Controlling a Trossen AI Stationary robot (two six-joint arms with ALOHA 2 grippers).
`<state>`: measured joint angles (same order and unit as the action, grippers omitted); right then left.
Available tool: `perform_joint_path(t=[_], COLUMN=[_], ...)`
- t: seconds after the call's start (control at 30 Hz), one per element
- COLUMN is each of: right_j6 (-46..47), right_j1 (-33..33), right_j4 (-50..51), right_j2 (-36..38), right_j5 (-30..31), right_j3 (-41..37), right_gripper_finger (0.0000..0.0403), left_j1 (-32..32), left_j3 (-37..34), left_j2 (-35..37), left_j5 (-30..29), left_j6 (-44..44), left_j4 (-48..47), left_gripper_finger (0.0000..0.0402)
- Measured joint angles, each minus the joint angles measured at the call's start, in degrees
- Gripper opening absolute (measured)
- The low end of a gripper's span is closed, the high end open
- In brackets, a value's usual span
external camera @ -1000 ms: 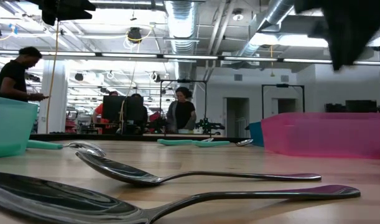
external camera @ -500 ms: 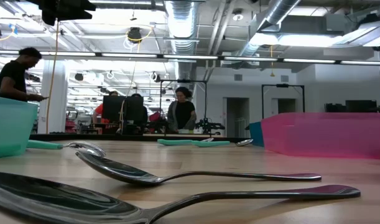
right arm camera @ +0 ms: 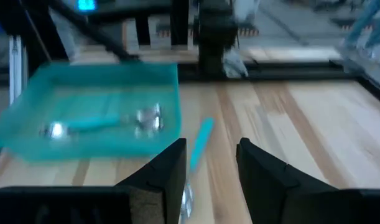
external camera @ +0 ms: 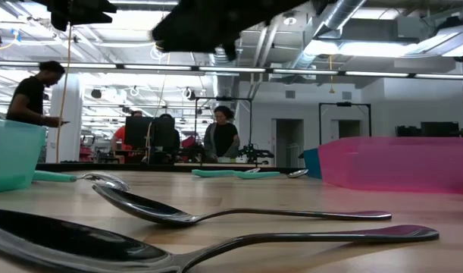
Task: Sort silverware by color (type)
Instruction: Put the blue spoon into the skyblue bin
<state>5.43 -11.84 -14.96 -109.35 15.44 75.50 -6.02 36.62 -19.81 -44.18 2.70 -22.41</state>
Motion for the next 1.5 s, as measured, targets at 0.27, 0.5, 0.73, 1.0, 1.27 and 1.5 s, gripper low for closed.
perform_joint_path(t=[0.27, 0.5, 0.73, 1.0, 1.27, 1.5], right_j6=[-0.2, -4.6, -4.4, 0.6, 1.8, 3.9], right_j1=[-0.1, -0.6, -0.5, -0.5, -0.5, -0.1], right_j4=[-4.6, 11.6, 24.1, 26.8, 28.4, 28.7], right_j2=[-12.3, -21.7, -29.4, -32.7, -34.4, -36.3], right_j5=[-0.4, -0.4, -0.4, 1.8, 2.4, 2.4], right_j3=[8.3, 24.1, 37.0, 41.1, 40.9, 40.8], right_gripper_finger=[0.0162, 0.0165, 0.022, 0.0238, 0.0231, 0.0231], left_j1=[0.0, 0.0, 0.0, 0.0, 0.0, 0.0], left_j3=[0.0, 0.0, 0.0, 0.0, 0.0, 0.0], left_j2=[0.0, 0.0, 0.0, 0.0, 0.0, 0.0], left_j5=[0.0, 0.0, 0.0, 0.0, 0.0, 0.0], left_j6=[0.0, 0.2, 0.2, 0.4, 0.4, 0.5], left_j4=[0.0, 0.0, 0.0, -0.2, -0.1, -0.1], left_gripper_finger=[0.0206, 0.0206, 0.0206, 0.0206, 0.0206, 0.0206])
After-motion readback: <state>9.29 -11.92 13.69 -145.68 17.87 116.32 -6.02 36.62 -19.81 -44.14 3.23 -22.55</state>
